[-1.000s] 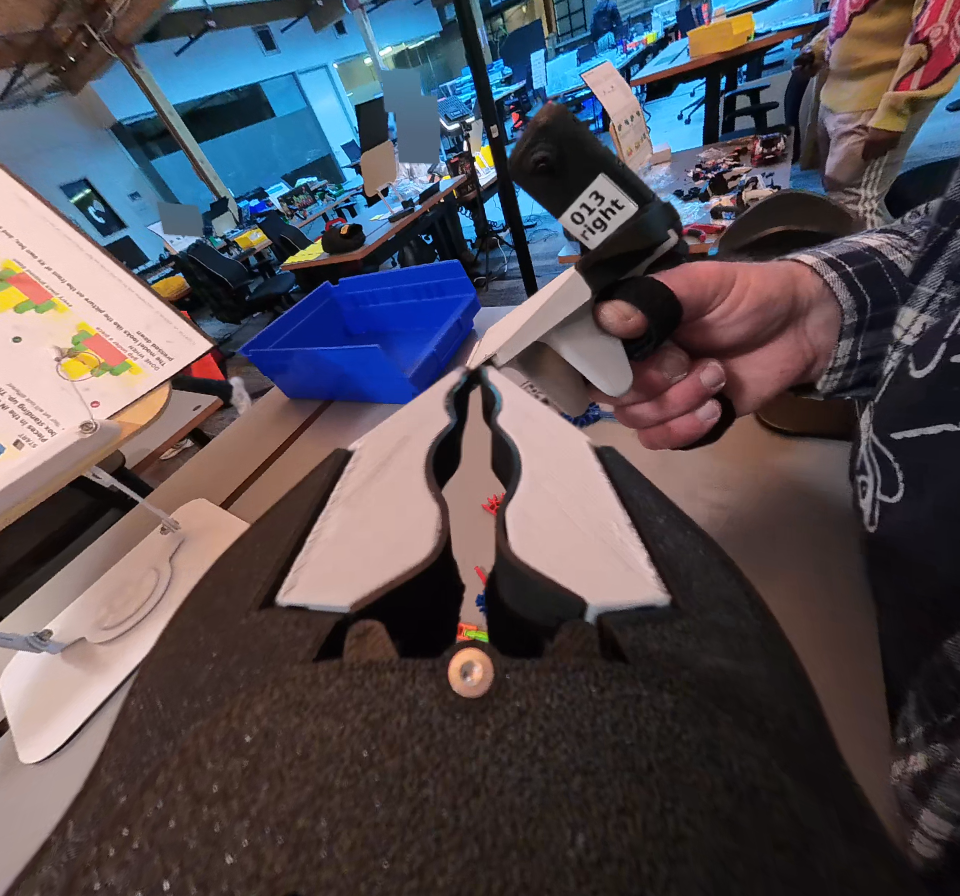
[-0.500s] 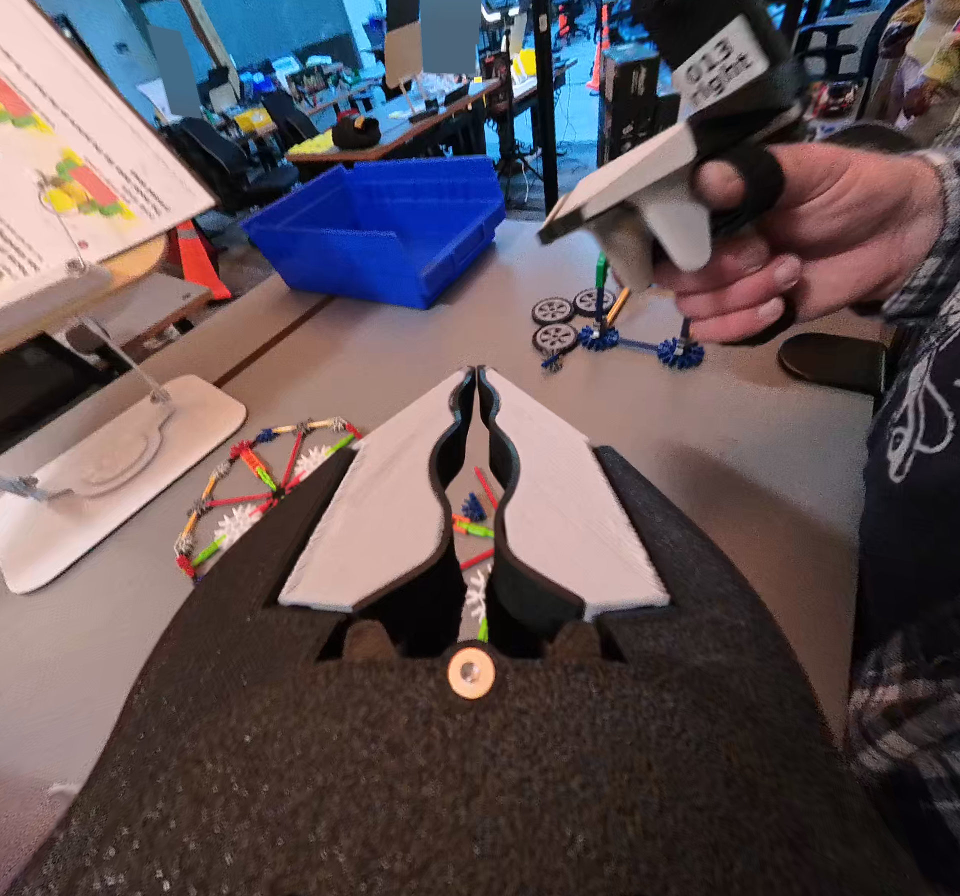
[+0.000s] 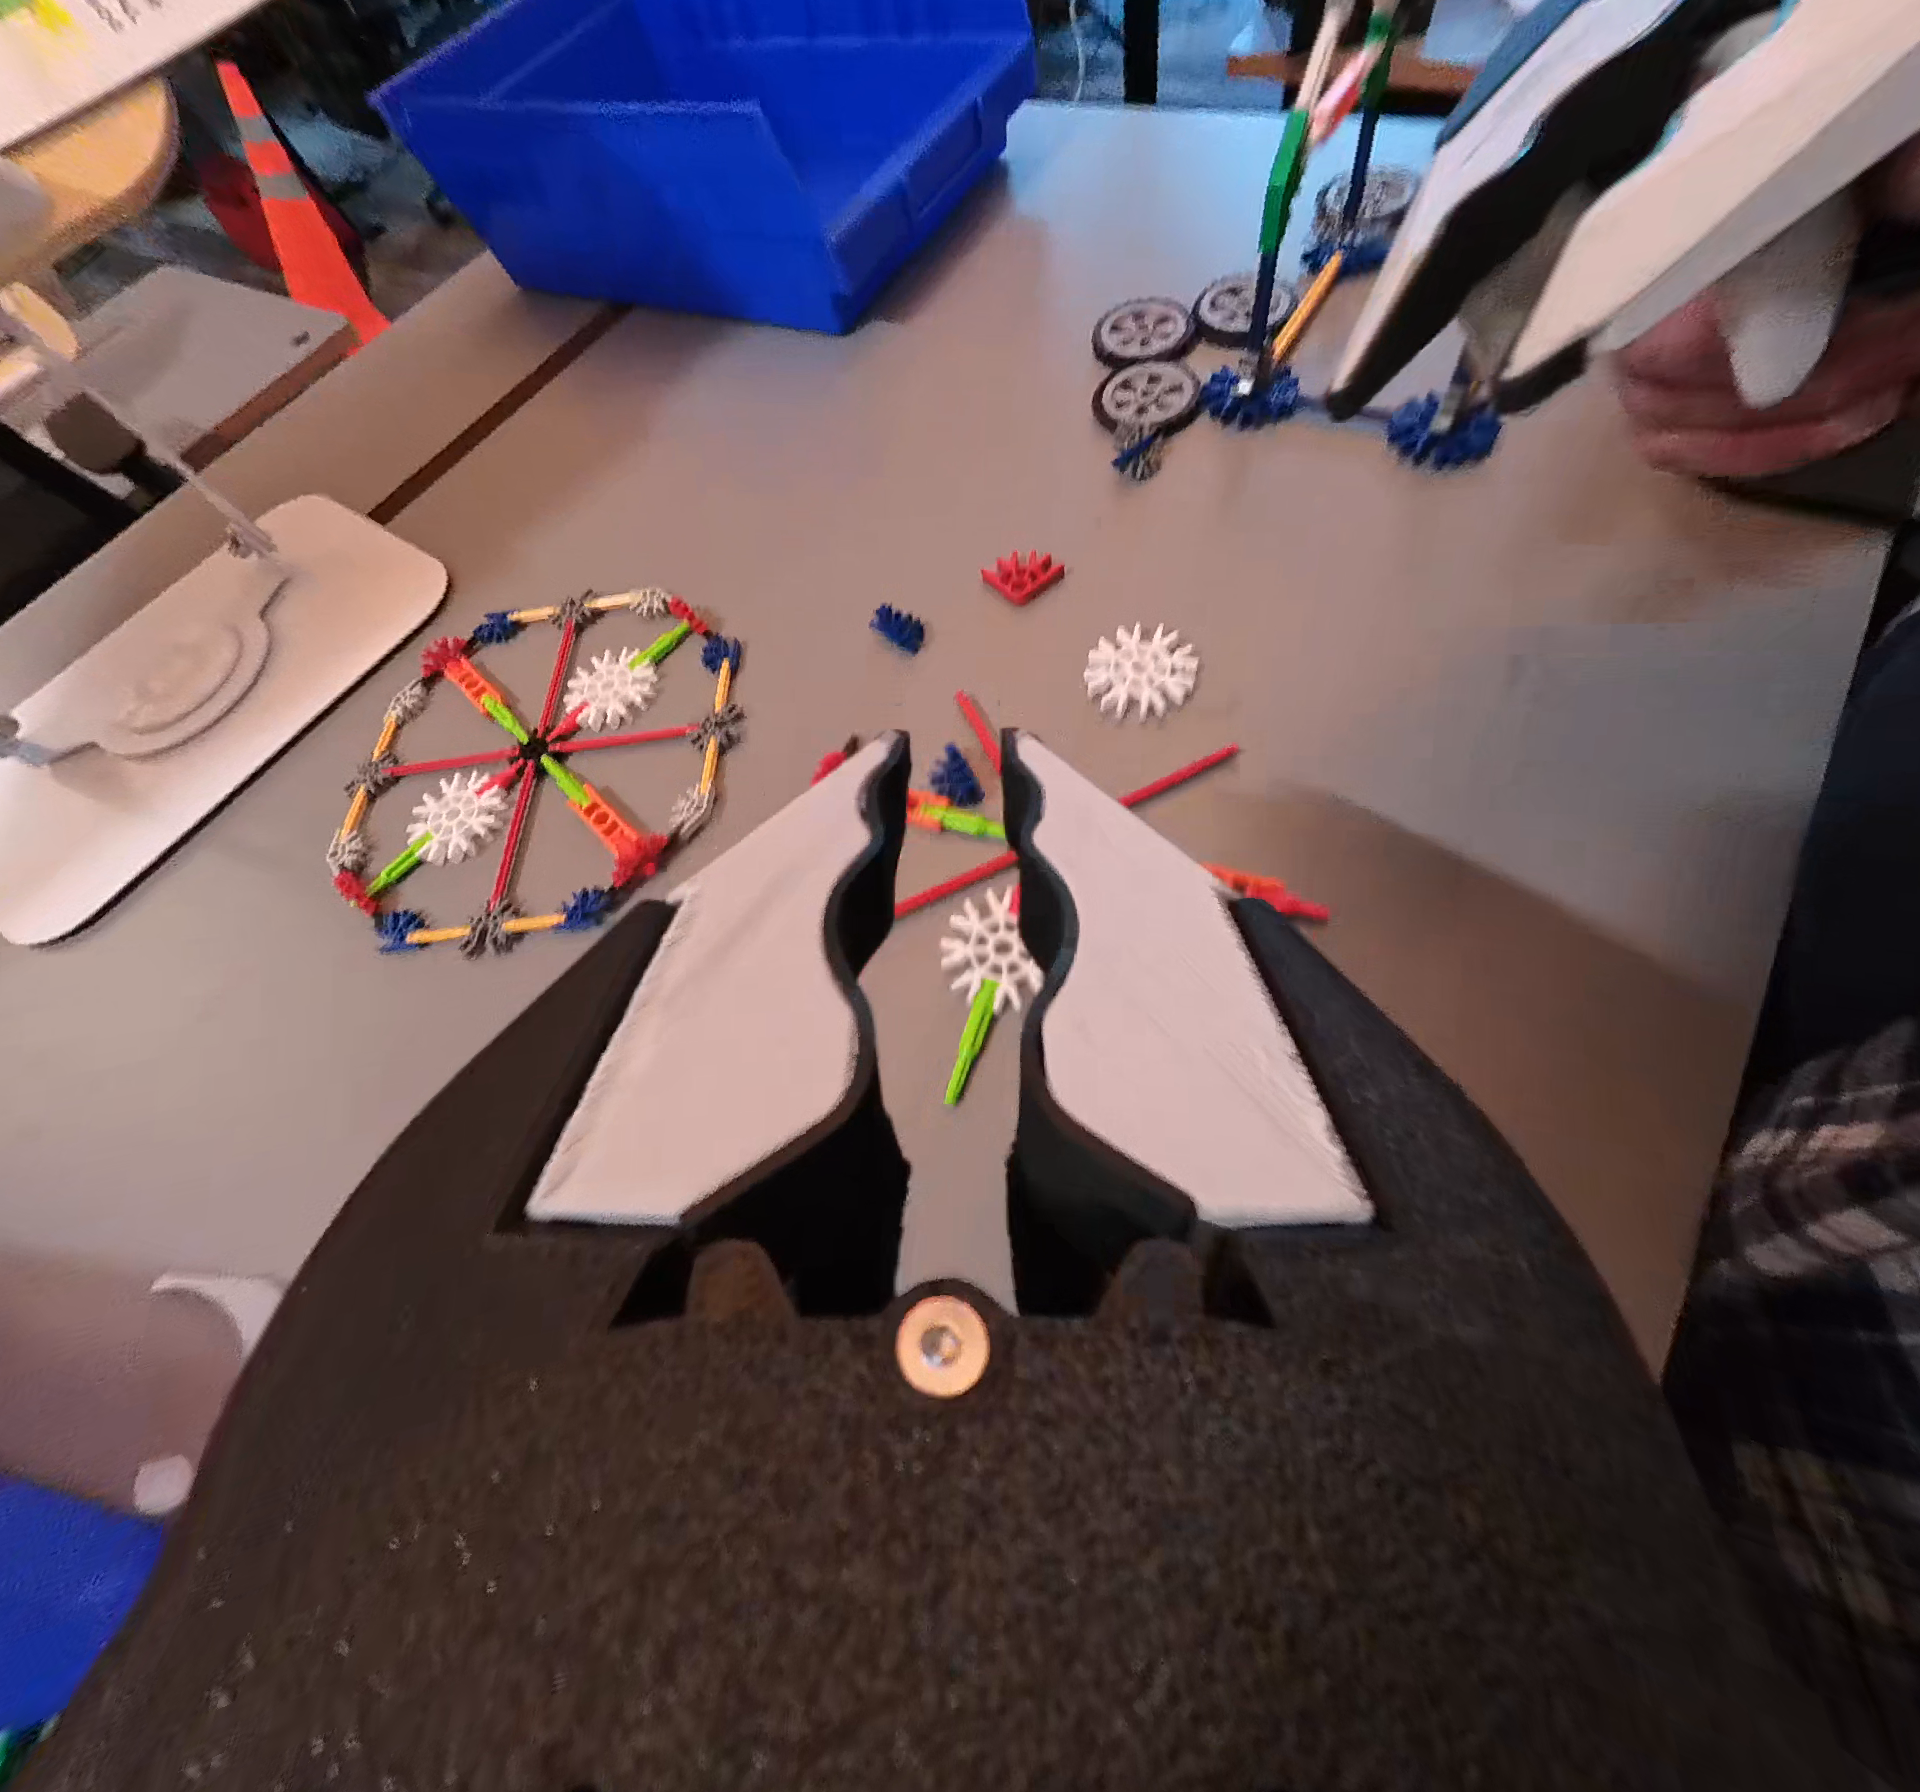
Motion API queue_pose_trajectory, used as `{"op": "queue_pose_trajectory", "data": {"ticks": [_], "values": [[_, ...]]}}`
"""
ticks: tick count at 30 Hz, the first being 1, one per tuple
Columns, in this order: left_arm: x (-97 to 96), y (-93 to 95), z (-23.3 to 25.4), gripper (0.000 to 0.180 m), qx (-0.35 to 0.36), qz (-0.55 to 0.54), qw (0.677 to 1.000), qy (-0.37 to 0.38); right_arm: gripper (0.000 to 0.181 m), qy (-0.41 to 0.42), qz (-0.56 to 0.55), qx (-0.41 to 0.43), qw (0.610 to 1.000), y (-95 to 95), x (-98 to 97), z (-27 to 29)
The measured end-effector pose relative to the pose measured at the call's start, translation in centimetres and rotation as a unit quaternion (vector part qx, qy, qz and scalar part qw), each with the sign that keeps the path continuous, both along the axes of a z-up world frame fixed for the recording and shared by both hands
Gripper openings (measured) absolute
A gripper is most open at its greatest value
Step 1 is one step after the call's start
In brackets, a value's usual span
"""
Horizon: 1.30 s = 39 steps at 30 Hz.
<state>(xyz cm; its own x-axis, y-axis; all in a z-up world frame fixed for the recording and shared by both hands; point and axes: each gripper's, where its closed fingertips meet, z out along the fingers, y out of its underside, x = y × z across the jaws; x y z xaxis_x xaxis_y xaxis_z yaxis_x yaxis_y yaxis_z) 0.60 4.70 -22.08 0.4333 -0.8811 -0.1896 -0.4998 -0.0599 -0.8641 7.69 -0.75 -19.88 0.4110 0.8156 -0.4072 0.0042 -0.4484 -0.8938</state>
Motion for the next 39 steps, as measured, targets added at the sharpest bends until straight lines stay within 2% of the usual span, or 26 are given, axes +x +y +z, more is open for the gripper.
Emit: {"op": "queue_pose_trajectory", "data": {"ticks": [4,10,16,21,26,27,29,34,39], "values": [[-2.5,-0.2,-1.1,0.022,-0.008,0.028,0.999,0.021,0.030,-0.056,0.013,0.017,0.998,-0.9,-1.0,-2.4],[-8.4,0.5,-1.5,0.026,0.001,0.100,0.994,0.054,0.032,-0.093,0.033,0.005,0.995,-1.6,-2.3,-5.9],[-17.2,2.7,-0.5,0.026,0.014,0.210,0.973,0.094,0.033,-0.128,0.042,0.005,0.991,-1.4,-3.3,-8.0],[-22.7,4.6,-1.9,0.031,-0.017,0.272,0.955,0.118,0.033,-0.144,0.044,-0.007,0.989,-1.0,-3.6,-8.6],[-24.0,5.2,-5.9,0.032,-0.092,0.272,0.950,0.124,0.033,-0.155,0.044,-0.027,0.987,-0.8,-3.7,-9.2],[-23.8,5.2,-6.3,0.038,-0.097,0.269,0.950,0.122,0.033,-0.156,0.044,-0.032,0.986,-0.7,-3.7,-9.3],[-23.6,5.3,-6.5,0.039,-0.094,0.268,0.952,0.114,0.033,-0.155,0.042,-0.042,0.986,-0.6,-3.6,-9.4],[-23.1,4.6,-6.3,0.023,-0.096,0.249,0.959,0.093,0.032,-0.146,0.044,-0.071,0.986,-0.4,-3.5,-9.7],[-22.9,3.6,-6.5,0.027,-0.091,0.238,0.961,0.108,0.031,-0.142,0.051,-0.087,0.985,-0.3,-3.6,-9.9]]}}
